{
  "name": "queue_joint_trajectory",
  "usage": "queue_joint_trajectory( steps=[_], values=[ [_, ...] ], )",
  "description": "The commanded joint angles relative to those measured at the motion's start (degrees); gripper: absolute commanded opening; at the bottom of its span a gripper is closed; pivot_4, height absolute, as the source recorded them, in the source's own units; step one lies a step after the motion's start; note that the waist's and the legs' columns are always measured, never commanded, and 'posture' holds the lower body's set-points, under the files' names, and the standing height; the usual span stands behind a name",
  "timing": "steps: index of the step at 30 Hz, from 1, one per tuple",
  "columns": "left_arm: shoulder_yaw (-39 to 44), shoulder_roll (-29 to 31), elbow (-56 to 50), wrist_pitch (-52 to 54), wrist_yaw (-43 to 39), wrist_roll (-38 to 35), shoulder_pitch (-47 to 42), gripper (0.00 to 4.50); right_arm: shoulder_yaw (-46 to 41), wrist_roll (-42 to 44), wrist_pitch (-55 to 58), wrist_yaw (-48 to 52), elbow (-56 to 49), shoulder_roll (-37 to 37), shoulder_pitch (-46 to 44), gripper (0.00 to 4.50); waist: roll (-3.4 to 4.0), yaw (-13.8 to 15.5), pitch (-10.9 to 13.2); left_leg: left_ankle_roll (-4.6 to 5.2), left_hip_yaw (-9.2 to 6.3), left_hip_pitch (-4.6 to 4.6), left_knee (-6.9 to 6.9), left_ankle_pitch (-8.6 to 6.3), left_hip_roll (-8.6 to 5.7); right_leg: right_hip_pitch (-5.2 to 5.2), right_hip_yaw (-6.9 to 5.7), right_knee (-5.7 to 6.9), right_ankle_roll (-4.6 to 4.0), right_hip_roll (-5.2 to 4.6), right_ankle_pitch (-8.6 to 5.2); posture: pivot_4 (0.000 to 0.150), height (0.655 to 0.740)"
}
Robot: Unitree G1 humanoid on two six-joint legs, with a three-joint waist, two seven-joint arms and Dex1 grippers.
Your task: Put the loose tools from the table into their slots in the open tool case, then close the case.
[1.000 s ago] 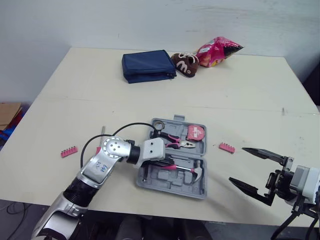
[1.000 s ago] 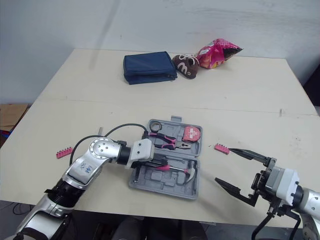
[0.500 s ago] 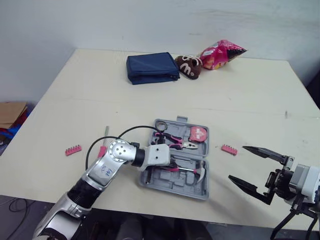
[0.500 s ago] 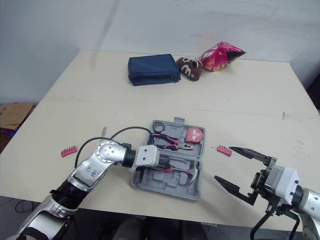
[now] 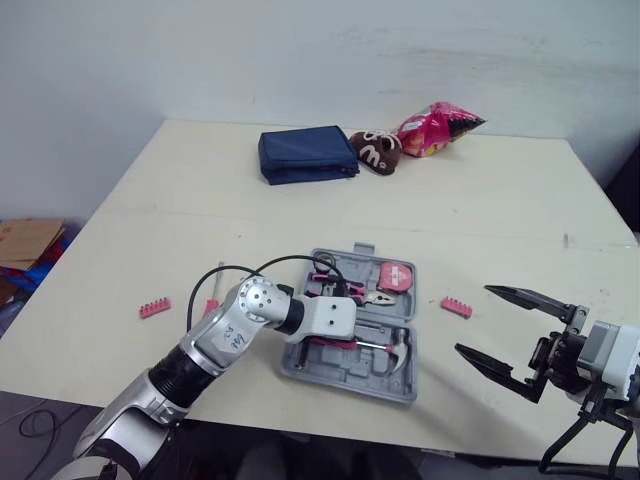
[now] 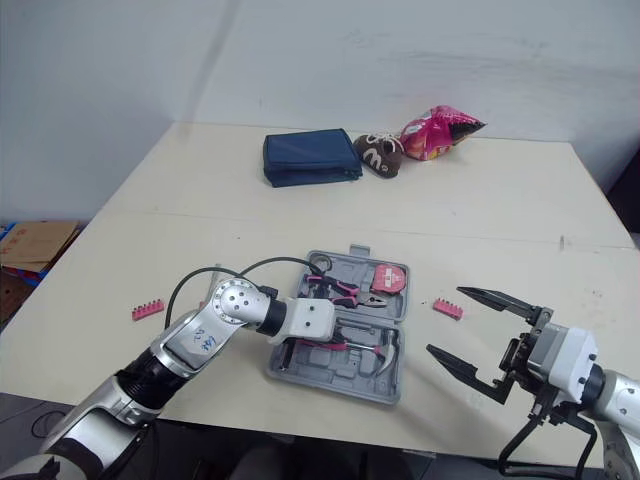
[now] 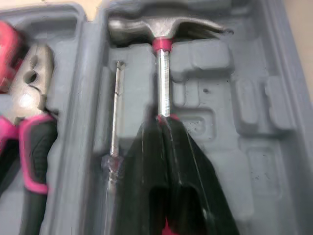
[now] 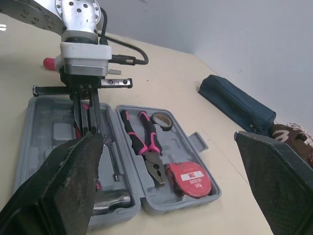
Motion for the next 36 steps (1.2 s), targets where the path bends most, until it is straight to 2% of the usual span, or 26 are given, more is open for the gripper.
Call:
queue_joint_trajectory(
  steps=[1, 5, 9, 12, 13, 14, 15, 18, 22, 25, 26, 29, 33, 34, 36],
  values=[
    [-10.4, 2.4, 8.8, 6.8, -2.4, 8.5, 4.8, 0.02, 0.1, -0.2, -0.5, -0.3, 0.4, 0.1, -1.2, 4.5, -0.03, -0.1, -0.3, 0.0, 0.0, 0.02, -0.04, 0.0, 0.0, 0.0, 0.01, -0.03, -0.02, -0.01, -0.01, 0.15, 0.74],
    [-5.4, 1.1, 7.6, 4.4, 0.2, 4.9, 6.8, 0.02, 0.5, -0.7, -0.9, -0.3, 0.9, 0.6, -1.4, 4.5, 0.01, 0.0, -0.4, 0.03, 0.0, 0.29, -0.33, 0.02, 0.0, 0.25, 0.0, -0.3, -0.05, -0.06, -0.01, 0.15, 0.74],
    [4.2, -0.5, 3.8, -7.9, -0.1, -3.8, 9.4, 0.02, 0.5, -0.8, -1.1, -0.2, 1.2, 0.6, -1.4, 4.5, 0.16, -0.1, -0.1, 0.01, -0.01, 0.5, -0.54, 0.0, 0.0, 0.47, -0.02, -0.63, -0.1, -0.11, -0.04, 0.15, 0.74],
    [10.4, 1.2, -1.1, -13.1, -2.3, -9.1, 10.9, 0.02, -0.4, -0.5, -1.5, 0.4, 1.7, 0.4, -1.1, 4.5, 0.52, -0.1, 0.3, 0.04, 0.01, -0.2, -0.49, 0.03, -0.03, -0.46, -0.07, -0.5, -0.03, -0.13, 0.01, 0.15, 0.74],
    [12.5, 1.7, -2.6, -14.1, -2.9, -11.2, 11.4, 0.02, -0.7, -0.4, -1.7, 0.6, 1.9, 0.3, -0.9, 4.5, 0.36, -0.2, 0.5, 0.02, -0.01, -0.36, -0.42, 0.08, -0.03, -0.79, -0.12, -0.36, 0.09, -0.12, 0.07, 0.15, 0.74],
    [16.0, 1.7, -4.7, -14.1, -2.8, -15.1, 12.3, 0.02, -1.1, -0.2, -1.8, 0.8, 2.0, 0.2, -0.7, 4.5, 0.37, -0.2, 0.7, -0.03, -0.01, -0.89, -0.41, 0.13, -0.02, -1.37, -0.16, -0.18, 0.77, -0.08, 0.43, 0.15, 0.74],
    [18.2, 1.4, -5.8, -13.9, -2.7, -17.7, 12.9, 0.02, -1.3, -0.2, -1.8, 1.0, 2.1, 0.2, -0.6, 4.5, 0.44, -0.2, 1.0, -0.09, -0.05, -1.26, -0.34, 0.17, 0.02, -1.7, -0.21, -0.13, 0.98, 0.0, 0.55, 0.15, 0.74],
    [28.5, 4.2, -9.7, -13.0, -4.7, -27.8, 18.0, 0.02, -2.7, 0.3, -1.8, 1.5, 2.6, -0.1, -0.1, 4.5, 0.69, -0.1, 1.5, -0.36, -0.07, -1.48, -0.27, 0.31, 0.02, -1.78, -0.32, -0.2, 1.08, 0.09, 0.45, 0.15, 0.74],
    [43.0, 10.1, -7.0, -9.9, 1.0, -29.5, 24.3, 0.02, -5.6, 1.0, -2.4, 3.8, 5.2, -1.3, 0.7, 4.5, 0.68, -0.3, 2.1, -0.25, -0.05, -1.46, -0.26, 0.2, 0.02, -1.76, -0.28, -0.24, 1.2, 0.2, 0.38, 0.15, 0.74],
    [53.4, 12.7, -4.8, -6.4, 4.7, -32.4, 28.0, 0.71, -7.6, 1.0, -3.9, 6.1, 8.6, -2.0, 0.6, 4.5, 0.31, -0.3, 2.7, -0.05, -0.06, -1.32, -0.23, 0.11, 0.0, -1.72, -0.22, -0.06, 1.25, 0.19, 0.4, 0.15, 0.74],
    [55.5, 13.3, -4.5, -5.7, 5.0, -33.0, 29.1, 1.08, -8.0, 1.0, -4.4, 6.7, 9.7, -2.2, 0.5, 4.5, 0.12, -0.4, 2.9, -0.05, -0.06, -1.28, -0.23, 0.11, -0.01, -1.72, -0.22, 0.06, 1.25, 0.16, 0.4, 0.15, 0.74],
    [64.7, 12.9, -2.3, -1.8, 8.9, -36.8, 33.1, 2.5, -9.5, 1.2, -5.6, 8.8, 14.3, -3.2, -0.2, 4.5, -0.07, -0.5, 3.0, -0.08, -0.06, -1.16, -0.23, 0.12, -0.03, -1.67, -0.21, 0.18, 1.2, 0.06, 0.43, 0.15, 0.74],
    [76.8, 15.1, 4.4, -7.4, 8.8, -34.2, 41.1, 4.3, -11.7, 0.9, -8.2, 11.0, 20.6, -4.3, -2.0, 4.5, -0.1, -1.2, 3.1, -0.13, -0.04, -1.13, -0.25, 0.1, -0.03, -1.69, -0.23, 0.18, 1.14, 0.01, 0.42, 0.15, 0.74],
    [78.9, 15.4, 6.2, -8.9, 9.4, -34.0, 41.5, 4.46, -11.8, 1.0, -8.5, 11.6, 21.6, -4.5, -2.2, 4.5, -0.15, -1.4, 3.1, -0.16, -0.05, -1.15, -0.27, 0.09, -0.02, -1.73, -0.27, 0.17, 1.08, 0.01, 0.39, 0.15, 0.74],
    [82.9, 16.4, 11.5, -13.0, 12.9, -32.2, 40.9, 4.46, -12.2, 0.6, -10.1, 13.0, 24.9, -5.1, -2.9, 4.5, -0.22, -1.5, 3.2, -0.17, -0.07, -1.17, -0.29, 0.08, 0.0, -1.74, -0.32, 0.17, 1.03, 0.01, 0.36, 0.15, 0.74]
  ],
)
